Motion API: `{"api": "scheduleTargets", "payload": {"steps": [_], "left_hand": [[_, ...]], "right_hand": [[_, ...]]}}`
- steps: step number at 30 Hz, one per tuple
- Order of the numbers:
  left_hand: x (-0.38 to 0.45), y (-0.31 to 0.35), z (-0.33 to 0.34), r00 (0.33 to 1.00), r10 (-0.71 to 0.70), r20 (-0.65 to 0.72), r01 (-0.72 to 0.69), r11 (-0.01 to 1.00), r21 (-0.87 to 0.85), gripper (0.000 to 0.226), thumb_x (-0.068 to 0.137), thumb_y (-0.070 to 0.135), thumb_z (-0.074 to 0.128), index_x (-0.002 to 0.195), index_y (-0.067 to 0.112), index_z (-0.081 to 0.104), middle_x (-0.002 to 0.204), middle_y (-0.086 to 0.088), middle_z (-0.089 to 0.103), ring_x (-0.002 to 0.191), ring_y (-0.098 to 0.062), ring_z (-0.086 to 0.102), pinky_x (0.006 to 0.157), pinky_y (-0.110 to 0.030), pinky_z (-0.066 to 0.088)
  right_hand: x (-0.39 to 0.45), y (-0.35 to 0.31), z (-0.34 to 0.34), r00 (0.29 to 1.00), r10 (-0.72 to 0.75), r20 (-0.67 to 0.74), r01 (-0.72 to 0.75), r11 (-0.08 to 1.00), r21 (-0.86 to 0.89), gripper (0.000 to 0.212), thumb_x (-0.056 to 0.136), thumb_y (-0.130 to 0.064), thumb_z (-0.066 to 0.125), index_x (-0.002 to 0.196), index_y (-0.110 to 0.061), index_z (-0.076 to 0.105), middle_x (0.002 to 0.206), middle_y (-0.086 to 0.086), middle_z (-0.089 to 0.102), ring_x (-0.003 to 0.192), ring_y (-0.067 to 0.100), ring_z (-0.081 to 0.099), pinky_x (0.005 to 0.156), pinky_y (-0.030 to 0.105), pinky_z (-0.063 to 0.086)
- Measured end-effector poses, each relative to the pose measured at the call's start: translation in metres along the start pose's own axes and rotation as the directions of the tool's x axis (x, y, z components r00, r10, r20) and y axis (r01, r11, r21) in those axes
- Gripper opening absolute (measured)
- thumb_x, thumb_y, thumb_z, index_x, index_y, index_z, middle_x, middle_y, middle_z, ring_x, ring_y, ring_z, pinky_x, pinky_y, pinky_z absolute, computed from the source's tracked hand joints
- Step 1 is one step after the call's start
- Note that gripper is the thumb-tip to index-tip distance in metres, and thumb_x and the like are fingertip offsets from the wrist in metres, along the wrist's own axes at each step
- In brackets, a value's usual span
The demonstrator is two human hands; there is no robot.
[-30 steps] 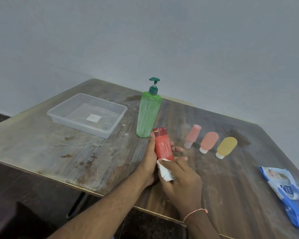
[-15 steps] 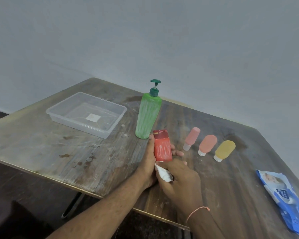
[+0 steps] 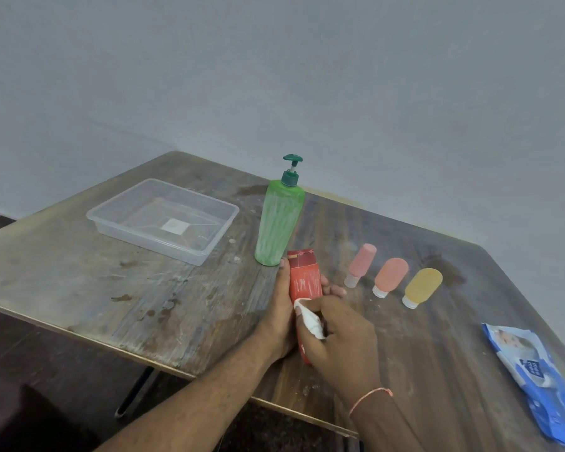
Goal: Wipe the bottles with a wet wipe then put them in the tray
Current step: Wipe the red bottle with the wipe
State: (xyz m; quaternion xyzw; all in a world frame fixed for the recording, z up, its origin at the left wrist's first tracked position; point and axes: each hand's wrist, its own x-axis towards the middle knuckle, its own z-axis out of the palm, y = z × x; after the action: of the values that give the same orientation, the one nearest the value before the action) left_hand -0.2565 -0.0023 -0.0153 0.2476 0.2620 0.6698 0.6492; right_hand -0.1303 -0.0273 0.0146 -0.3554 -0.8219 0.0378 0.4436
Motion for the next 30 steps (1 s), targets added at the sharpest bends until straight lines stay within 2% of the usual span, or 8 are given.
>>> {"api": "scheduleTargets", "payload": {"steps": [6, 9, 11, 15, 20, 24, 27, 30], "left_hand": [[-0.003, 0.001, 0.0, 1.0, 0.005, 0.017, -0.005, 1.0, 0.022, 0.083, 0.095, 0.085, 0.033, 0.103, 0.011, 0.071, 0.127, -0.033, 0.058, 0.098, -0.033, 0.069, 0.092, -0.044, 0.057], [-0.003, 0.001, 0.0, 1.0, -0.013, -0.001, 0.013, 1.0, -0.007, 0.082, 0.099, 0.081, 0.031, 0.1, 0.01, 0.07, 0.121, -0.03, 0.064, 0.092, -0.032, 0.071, 0.088, -0.042, 0.058], [-0.003, 0.002, -0.001, 1.0, -0.015, 0.007, 0.015, 1.0, -0.009, 0.083, 0.097, 0.082, 0.035, 0.102, 0.007, 0.07, 0.123, -0.031, 0.064, 0.098, -0.035, 0.07, 0.094, -0.045, 0.056], [-0.005, 0.002, -0.001, 1.0, -0.009, -0.007, 0.009, 1.0, 0.001, 0.096, 0.088, 0.086, 0.049, 0.13, 0.001, 0.061, 0.134, -0.034, 0.053, 0.122, -0.043, 0.058, 0.11, -0.05, 0.049], [-0.004, 0.0, -0.002, 1.0, -0.012, -0.023, 0.011, 0.999, -0.031, 0.086, 0.09, 0.083, 0.054, 0.119, 0.003, 0.064, 0.133, -0.033, 0.051, 0.124, -0.044, 0.053, 0.121, -0.06, 0.036], [-0.003, 0.0, -0.002, 1.0, -0.008, -0.007, 0.008, 1.0, -0.014, 0.084, 0.092, 0.083, 0.041, 0.104, 0.009, 0.08, 0.11, -0.022, 0.073, 0.102, -0.032, 0.073, 0.096, -0.044, 0.058], [-0.003, 0.003, -0.002, 1.0, -0.012, 0.001, 0.012, 1.0, -0.003, 0.089, 0.093, 0.087, 0.033, 0.101, 0.008, 0.074, 0.118, -0.026, 0.07, 0.094, -0.033, 0.073, 0.088, -0.043, 0.059], [-0.002, 0.004, -0.001, 1.0, -0.016, 0.015, 0.017, 1.0, -0.008, 0.087, 0.087, 0.09, 0.042, 0.102, 0.009, 0.07, 0.117, -0.027, 0.066, 0.092, -0.033, 0.07, 0.086, -0.043, 0.058]], "right_hand": [[0.012, -0.008, 0.001, 0.997, 0.043, -0.057, -0.044, 0.999, -0.028, 0.006, 0.095, -0.032, 0.08, 0.096, -0.028, 0.076, 0.088, -0.015, 0.07, 0.076, 0.004, 0.064, 0.062, 0.032, 0.054], [0.01, -0.011, 0.001, 1.0, 0.015, -0.01, -0.015, 1.0, -0.006, 0.006, 0.093, -0.035, 0.076, 0.091, -0.029, 0.075, 0.084, -0.016, 0.069, 0.072, 0.001, 0.06, 0.061, 0.03, 0.053], [0.014, -0.014, 0.003, 1.0, 0.002, 0.002, -0.002, 1.0, -0.011, 0.006, 0.093, -0.035, 0.075, 0.09, -0.03, 0.075, 0.083, -0.015, 0.07, 0.072, 0.001, 0.059, 0.062, 0.03, 0.053], [0.022, -0.017, 0.005, 0.992, 0.097, -0.077, -0.101, 0.994, -0.044, 0.01, 0.095, -0.04, 0.072, 0.094, -0.03, 0.075, 0.086, -0.014, 0.072, 0.075, 0.007, 0.064, 0.062, 0.033, 0.054], [0.021, -0.021, 0.004, 0.997, 0.069, -0.039, -0.07, 0.997, -0.019, 0.009, 0.091, -0.039, 0.075, 0.09, -0.03, 0.075, 0.081, -0.015, 0.071, 0.074, 0.006, 0.062, 0.063, 0.03, 0.051], [0.024, -0.016, 0.004, 0.984, 0.142, -0.108, -0.144, 0.99, -0.01, 0.014, 0.094, -0.042, 0.072, 0.089, -0.029, 0.073, 0.078, -0.012, 0.07, 0.068, 0.009, 0.064, 0.058, 0.038, 0.054], [0.01, -0.011, 0.0, 0.986, 0.162, -0.028, -0.161, 0.986, 0.049, 0.017, 0.092, -0.044, 0.072, 0.084, -0.029, 0.07, 0.078, -0.013, 0.072, 0.069, 0.009, 0.068, 0.059, 0.039, 0.056], [0.006, -0.004, -0.003, 0.967, 0.252, -0.031, -0.25, 0.966, 0.066, 0.016, 0.094, -0.047, 0.071, 0.093, -0.031, 0.074, 0.081, -0.015, 0.074, 0.07, 0.005, 0.069, 0.062, 0.039, 0.06]]}}
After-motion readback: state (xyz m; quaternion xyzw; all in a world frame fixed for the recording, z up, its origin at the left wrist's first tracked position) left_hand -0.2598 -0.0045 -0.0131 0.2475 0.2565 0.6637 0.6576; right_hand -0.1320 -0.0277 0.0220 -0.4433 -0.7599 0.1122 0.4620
